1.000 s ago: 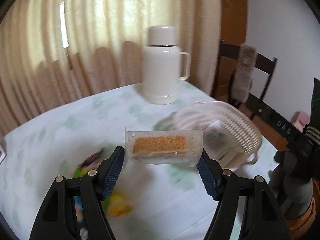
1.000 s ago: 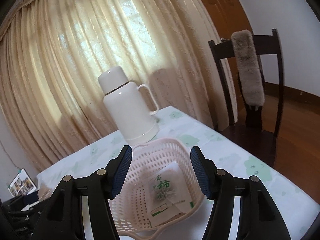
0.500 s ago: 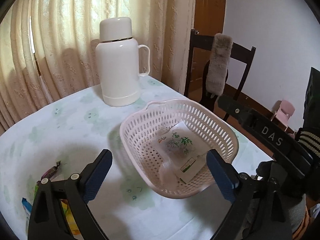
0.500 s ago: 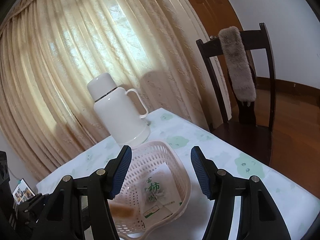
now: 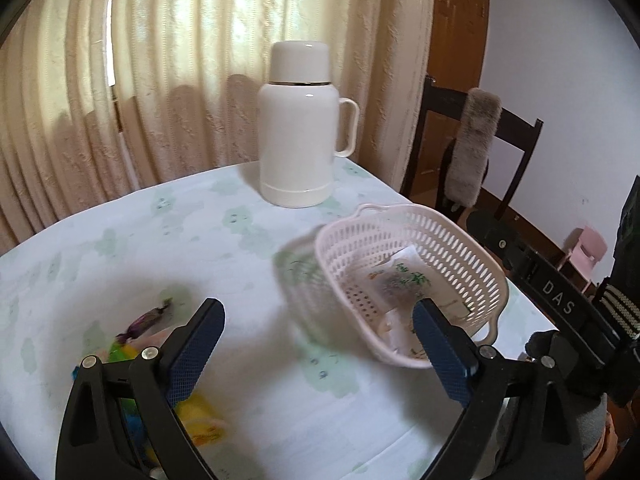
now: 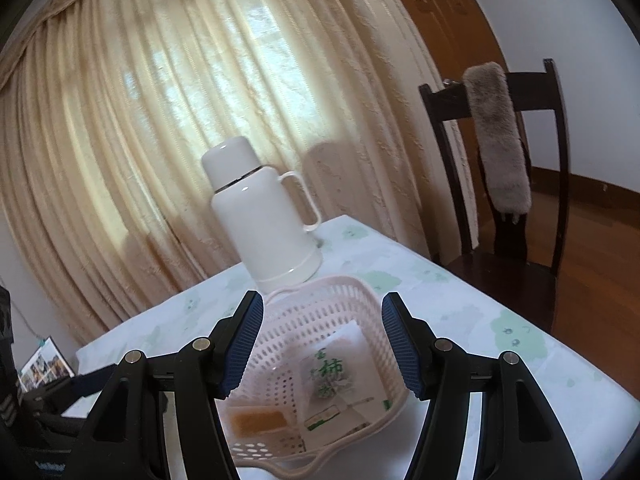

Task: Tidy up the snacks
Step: 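Lower the orange cake tray into the pink basket and open the left tool, then move the left tool back to the dark blue soda-cracker box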

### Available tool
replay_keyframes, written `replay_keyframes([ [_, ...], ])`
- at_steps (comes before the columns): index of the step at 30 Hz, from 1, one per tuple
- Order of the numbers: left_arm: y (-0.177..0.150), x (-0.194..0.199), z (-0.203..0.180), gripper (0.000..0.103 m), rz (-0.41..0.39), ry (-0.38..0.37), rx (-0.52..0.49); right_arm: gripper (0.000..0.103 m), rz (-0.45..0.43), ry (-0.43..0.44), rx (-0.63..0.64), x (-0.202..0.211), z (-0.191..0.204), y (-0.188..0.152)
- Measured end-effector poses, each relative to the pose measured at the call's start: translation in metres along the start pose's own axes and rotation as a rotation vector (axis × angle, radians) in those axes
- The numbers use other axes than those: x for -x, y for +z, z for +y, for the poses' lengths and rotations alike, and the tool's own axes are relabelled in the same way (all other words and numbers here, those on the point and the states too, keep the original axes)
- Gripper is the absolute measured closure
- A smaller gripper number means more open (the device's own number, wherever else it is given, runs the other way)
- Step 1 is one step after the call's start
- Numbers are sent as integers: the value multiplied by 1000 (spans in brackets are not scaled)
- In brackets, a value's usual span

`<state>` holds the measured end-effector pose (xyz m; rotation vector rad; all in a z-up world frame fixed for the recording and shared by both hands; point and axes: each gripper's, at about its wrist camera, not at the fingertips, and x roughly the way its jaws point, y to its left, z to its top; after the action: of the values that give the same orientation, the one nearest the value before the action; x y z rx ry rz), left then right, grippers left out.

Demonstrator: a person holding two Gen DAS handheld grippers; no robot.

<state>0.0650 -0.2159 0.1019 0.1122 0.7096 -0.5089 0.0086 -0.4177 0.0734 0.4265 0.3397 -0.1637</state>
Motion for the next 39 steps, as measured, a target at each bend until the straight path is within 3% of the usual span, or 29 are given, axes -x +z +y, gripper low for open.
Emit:
replay_keyframes([
  [13, -30, 40, 66, 9, -9, 119, 110, 40, -33, -15, 135, -1, 26, -13],
  [26, -81, 61, 147, 10, 43, 241, 319, 40, -23, -16, 221, -4, 45, -26],
  [31, -101, 61, 163, 10, 80, 250, 385, 39, -14, 13, 245, 1, 59, -33],
  [39, -117, 50, 162, 10, 133, 264, 394, 37, 41, 121, 299, 9, 87, -53],
])
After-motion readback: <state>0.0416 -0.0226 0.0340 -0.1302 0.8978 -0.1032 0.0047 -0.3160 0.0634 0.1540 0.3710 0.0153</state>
